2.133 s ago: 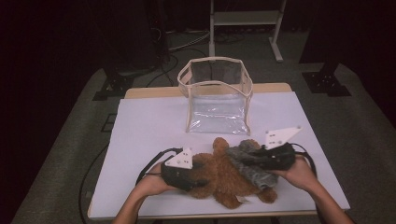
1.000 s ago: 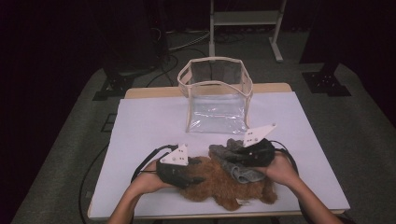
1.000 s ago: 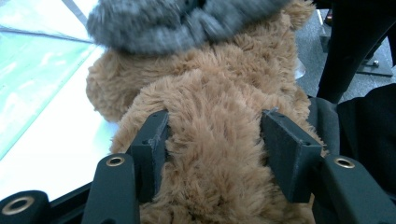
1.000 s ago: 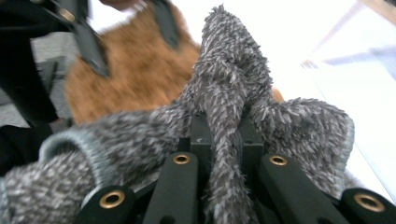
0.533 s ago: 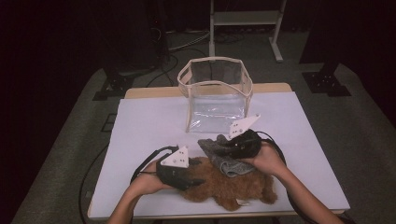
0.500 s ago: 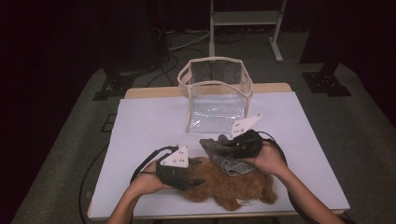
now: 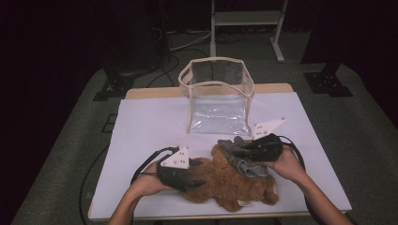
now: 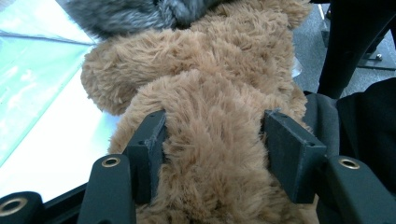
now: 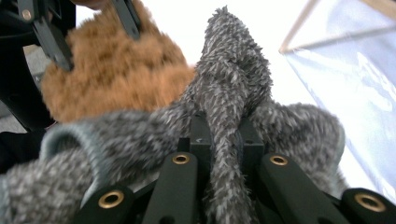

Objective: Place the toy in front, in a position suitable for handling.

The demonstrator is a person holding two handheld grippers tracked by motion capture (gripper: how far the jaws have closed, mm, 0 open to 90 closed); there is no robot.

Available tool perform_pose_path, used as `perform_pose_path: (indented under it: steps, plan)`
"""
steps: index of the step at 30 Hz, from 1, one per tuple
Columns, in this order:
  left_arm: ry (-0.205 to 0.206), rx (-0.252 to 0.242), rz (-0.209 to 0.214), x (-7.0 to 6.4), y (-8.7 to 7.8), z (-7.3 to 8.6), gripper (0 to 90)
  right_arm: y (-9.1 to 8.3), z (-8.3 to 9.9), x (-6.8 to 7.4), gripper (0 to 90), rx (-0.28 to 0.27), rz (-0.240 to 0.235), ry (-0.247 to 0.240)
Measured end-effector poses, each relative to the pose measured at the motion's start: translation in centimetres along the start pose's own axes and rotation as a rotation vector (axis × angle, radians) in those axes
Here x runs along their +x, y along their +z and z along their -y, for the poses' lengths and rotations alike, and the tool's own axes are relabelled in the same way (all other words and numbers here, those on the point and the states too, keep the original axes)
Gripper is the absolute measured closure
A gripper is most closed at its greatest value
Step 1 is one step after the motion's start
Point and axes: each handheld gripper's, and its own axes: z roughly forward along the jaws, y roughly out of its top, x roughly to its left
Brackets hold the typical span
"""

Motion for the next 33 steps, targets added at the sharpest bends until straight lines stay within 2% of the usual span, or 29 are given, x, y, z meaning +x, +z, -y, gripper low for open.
perform_pose_path:
  steps: [2, 5, 8, 10, 12, 17, 21, 24, 27, 30, 33]
  plan:
    - [-0.001, 0.001, -0.002, 0.0, 0.0, 0.0, 41.5, -1.2, 1.6, -0.6, 80.6, -0.018, 0.026, 0.035]
    - [-0.004, 0.004, -0.005, 0.0, 0.2, -0.1, 41.1, -2.8, 3.4, -1.8, 80.5, 0.000, 0.088, 0.075]
    - [-0.002, 0.007, -0.004, 0.0, 0.2, -0.1, 40.9, -4.3, 4.5, -2.5, 80.4, -0.012, 0.125, 0.117]
    - [-0.003, 0.012, -0.004, 0.1, 0.2, -0.2, 40.9, -4.9, 4.5, -2.4, 80.4, -0.046, 0.122, 0.115]
    - [-0.002, 0.017, -0.006, 0.1, 0.3, -0.3, 40.7, -4.8, 3.6, -1.7, 80.3, -0.087, 0.091, 0.090]
    - [0.003, 0.025, -0.006, -0.1, 0.2, -0.3, 40.6, -2.5, 1.8, -0.9, 80.1, -0.067, 0.051, 0.020]
    - [0.002, 0.019, -0.011, -0.2, 0.2, -0.2, 40.5, -1.7, 2.8, -1.9, 80.2, -0.040, 0.056, 0.049]
    - [0.002, 0.014, -0.010, -0.2, 0.2, -0.2, 40.4, -2.5, 4.7, -3.1, 80.2, -0.025, 0.111, 0.108]
    - [0.001, 0.012, -0.005, -0.2, 0.2, -0.2, 40.4, -3.8, 5.5, -3.4, 80.1, -0.037, 0.129, 0.138]
    - [0.002, 0.021, -0.005, -0.1, 0.3, -0.3, 40.4, -4.7, 4.8, -2.6, 80.0, -0.072, 0.123, 0.117]
    - [0.010, 0.030, -0.009, -0.2, 0.3, -0.4, 40.3, -4.5, 3.3, -1.8, 79.9, -0.094, 0.088, 0.077]
